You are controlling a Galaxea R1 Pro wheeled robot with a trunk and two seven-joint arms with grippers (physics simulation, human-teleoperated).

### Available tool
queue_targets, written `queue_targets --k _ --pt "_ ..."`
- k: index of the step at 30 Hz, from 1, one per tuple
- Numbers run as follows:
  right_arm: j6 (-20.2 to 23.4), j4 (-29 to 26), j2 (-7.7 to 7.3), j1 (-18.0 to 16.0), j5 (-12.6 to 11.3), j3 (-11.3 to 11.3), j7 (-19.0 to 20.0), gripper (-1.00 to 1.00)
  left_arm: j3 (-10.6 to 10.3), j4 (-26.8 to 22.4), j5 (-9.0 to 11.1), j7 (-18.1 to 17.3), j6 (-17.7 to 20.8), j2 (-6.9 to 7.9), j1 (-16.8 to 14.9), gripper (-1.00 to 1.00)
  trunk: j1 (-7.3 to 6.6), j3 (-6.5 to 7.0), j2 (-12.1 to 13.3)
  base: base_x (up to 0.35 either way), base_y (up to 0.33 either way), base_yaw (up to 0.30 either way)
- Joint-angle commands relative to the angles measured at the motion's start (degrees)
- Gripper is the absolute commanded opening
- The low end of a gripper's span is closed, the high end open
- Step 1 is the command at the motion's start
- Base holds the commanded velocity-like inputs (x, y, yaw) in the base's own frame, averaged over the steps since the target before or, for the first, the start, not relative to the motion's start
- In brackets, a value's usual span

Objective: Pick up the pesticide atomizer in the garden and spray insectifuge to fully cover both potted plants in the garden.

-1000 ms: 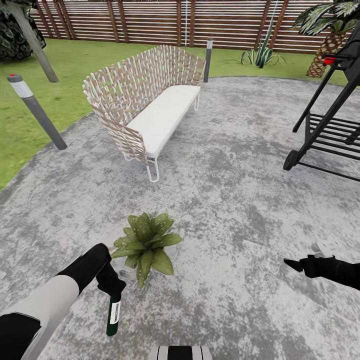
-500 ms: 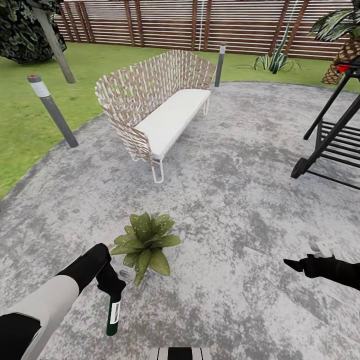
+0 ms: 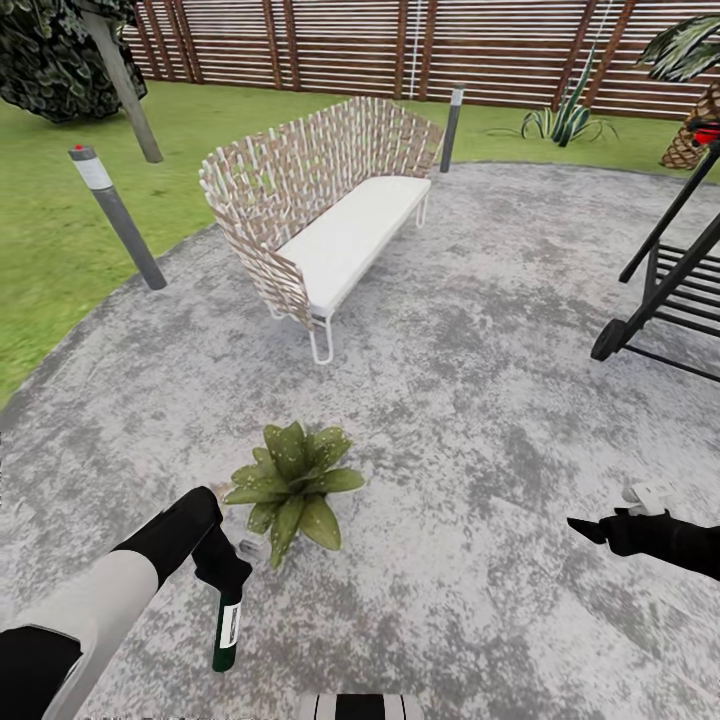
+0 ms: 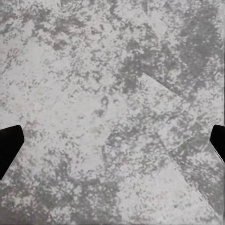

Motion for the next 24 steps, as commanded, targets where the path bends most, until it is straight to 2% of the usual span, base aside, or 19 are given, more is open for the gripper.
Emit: queue_targets --k 1,11,20,24 --pt "0.5 0.0 0.00 0.0 0.3 -0.1 0.5 1.00 -0.2 -0.1 -0.5 -0.6 0.3 0.03 0.0 -1.00 -0.01 -0.07 0.0 0.000 -0.284 0.084" --pt "0.5 -0.2 -0.29 0.0 0.3 -0.3 0.5 1.00 -0.1 -0.1 -0.5 -0.6 0.3 0.18 0.0 -1.00 -0.01 -0.15 0.0 0.000 -0.244 0.022" --pt "0.5 -0.2 -0.71 0.0 0.0 0.1 0.5 1.00 -0.1 -0.1 -0.5 -0.6 -0.3 0.04 0.0 -1.00 -0.01 -0.20 0.0 0.000 -0.037 0.025" --pt "0.4 -0.1 -0.78 0.0 0.0 0.0 0.5 1.00 -0.2 -0.1 -0.5 -0.6 -0.3 -0.68 0.0 -1.00 -0.01 -0.34 0.0 0.000 -0.002 0.169"
